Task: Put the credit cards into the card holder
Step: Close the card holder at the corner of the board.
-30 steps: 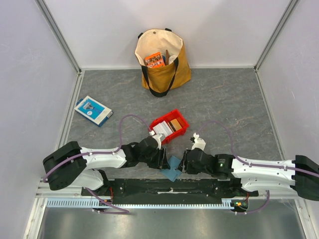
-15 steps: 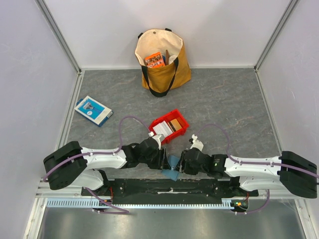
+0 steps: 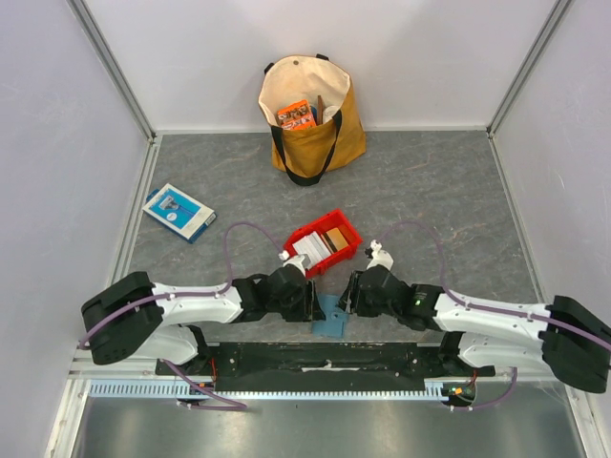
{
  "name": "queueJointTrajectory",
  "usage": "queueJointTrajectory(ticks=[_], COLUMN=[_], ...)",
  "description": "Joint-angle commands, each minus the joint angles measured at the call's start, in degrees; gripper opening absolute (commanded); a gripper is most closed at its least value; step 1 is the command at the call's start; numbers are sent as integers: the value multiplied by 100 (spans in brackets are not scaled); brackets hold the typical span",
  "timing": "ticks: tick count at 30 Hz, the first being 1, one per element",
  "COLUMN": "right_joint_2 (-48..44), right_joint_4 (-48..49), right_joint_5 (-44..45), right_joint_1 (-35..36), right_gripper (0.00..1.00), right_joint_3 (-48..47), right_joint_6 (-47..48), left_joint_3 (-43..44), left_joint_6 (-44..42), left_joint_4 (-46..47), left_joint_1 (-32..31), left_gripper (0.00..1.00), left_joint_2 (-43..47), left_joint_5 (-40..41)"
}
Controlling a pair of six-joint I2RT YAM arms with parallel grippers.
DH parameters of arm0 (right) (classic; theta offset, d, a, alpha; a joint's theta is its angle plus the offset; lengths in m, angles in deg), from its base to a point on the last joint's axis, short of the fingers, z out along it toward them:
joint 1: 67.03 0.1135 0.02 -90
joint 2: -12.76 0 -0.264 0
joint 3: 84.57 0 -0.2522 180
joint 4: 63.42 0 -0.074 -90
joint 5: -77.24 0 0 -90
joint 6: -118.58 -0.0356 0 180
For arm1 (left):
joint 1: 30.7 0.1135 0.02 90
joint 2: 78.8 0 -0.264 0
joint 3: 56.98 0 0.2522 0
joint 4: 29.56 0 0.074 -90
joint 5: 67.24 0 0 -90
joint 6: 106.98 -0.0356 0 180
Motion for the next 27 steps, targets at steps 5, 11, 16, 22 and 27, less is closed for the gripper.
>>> queueJointTrajectory(ticks=[5, 11, 16, 22, 27], right_joint_2=[-469, -477, -311, 102, 173], right_joint_4=[-790, -737, -675, -553, -394], right_joint_5=[33, -240, -328, -293, -73], right_joint_1=[-20, 77, 235, 437, 446], right_gripper=[42, 26, 23, 23, 24], right_joint_3=[-530, -416, -398, -442, -416], right_joint_6=[521, 406, 319, 169, 160], left_joint_3=[202, 317, 273, 238, 246], left_joint_6=[-160, -230, -274, -300, -309], left_joint_4=[-614, -631, -649, -684, -684], left_joint_1=[-12, -3, -20, -12, -29], left_gripper=[52, 45, 44, 44, 44], left_joint_2=[-296, -586, -692, -709, -701], left_joint_5=[577, 455, 402, 410, 384])
